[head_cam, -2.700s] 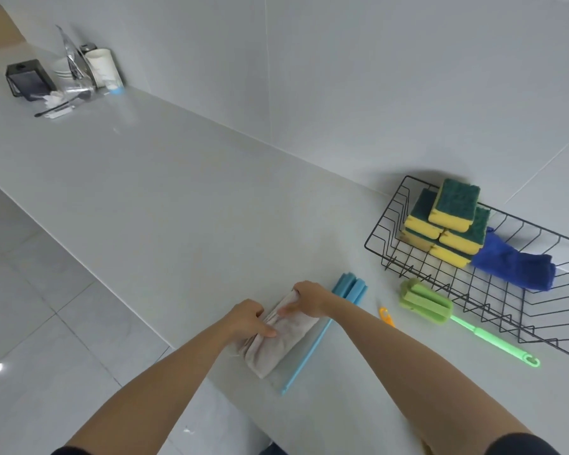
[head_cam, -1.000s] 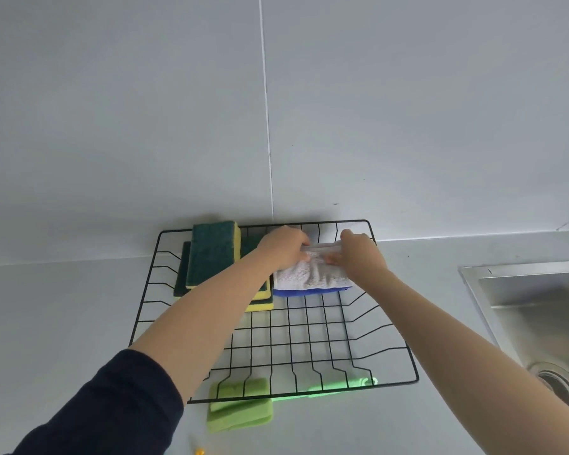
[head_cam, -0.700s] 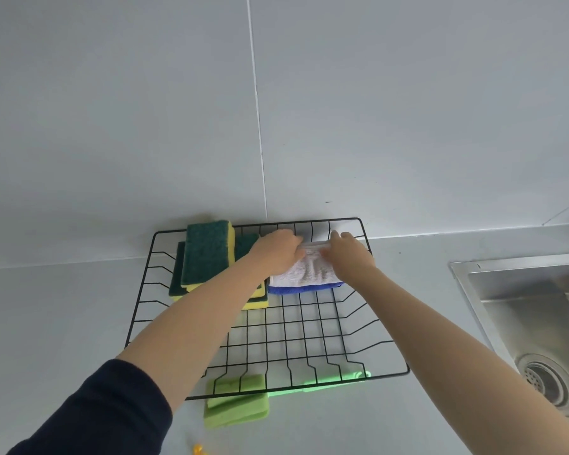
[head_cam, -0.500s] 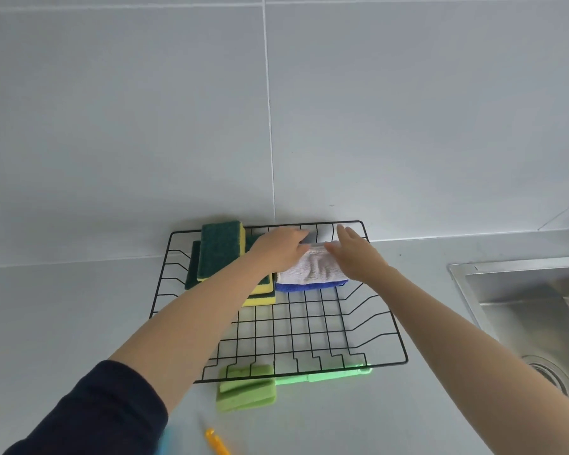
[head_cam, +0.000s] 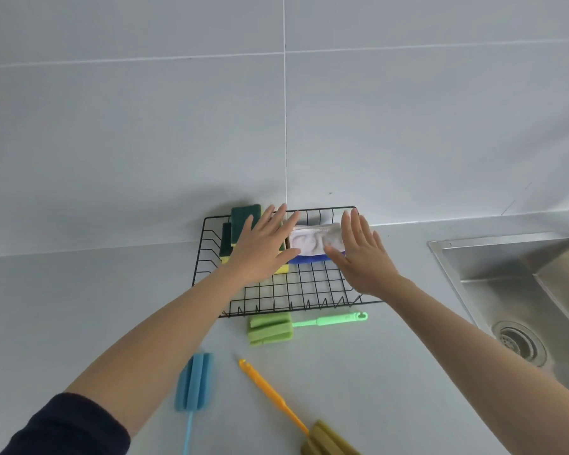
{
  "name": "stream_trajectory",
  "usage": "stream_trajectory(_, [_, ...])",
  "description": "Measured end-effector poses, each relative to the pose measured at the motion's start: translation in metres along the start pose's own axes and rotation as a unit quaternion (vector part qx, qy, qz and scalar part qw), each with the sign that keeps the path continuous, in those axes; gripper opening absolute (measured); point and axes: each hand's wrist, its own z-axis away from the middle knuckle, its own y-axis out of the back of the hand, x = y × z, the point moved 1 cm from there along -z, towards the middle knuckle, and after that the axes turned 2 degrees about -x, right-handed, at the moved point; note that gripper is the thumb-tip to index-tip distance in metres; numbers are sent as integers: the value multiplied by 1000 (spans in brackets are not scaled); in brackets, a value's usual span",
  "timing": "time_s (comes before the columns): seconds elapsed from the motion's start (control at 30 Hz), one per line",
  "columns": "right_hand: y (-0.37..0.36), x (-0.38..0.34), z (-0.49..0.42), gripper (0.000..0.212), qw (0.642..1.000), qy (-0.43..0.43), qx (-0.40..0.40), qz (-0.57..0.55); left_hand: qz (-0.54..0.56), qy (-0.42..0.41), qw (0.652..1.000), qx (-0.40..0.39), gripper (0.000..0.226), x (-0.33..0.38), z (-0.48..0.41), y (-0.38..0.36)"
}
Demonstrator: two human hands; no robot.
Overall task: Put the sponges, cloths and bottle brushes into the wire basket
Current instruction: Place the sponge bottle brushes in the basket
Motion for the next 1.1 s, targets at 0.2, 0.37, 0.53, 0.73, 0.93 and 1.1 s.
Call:
stream_trajectory(0.2, [-25,-15,60,82,999,21,-23,24,34,-4,999,-8,70,5,64,-30])
stream_trajectory(0.37, [-64,-12,99,125,997,36,-63,27,69,-40,995,-59,98,8,106,-69])
stream_trajectory(0.53, [-107,-5,131,131,991,18,-128,20,81,-31,988,-130,93,12,138,-100])
stream_trajectory(0.73, [-136,-7,164,125,981,-18,-195,-2,52,-42,981,-180,59,22,150,-125])
stream_trajectory(0.93, [-154,-8,183,85,969,-54,-241,-11,23,-49,980,-192,38,23,148,-144])
stream_trajectory(1.1, [-154,-12,188,74,965,-74,-252,-15,-31,-46,982,-182,25,26,148,-148])
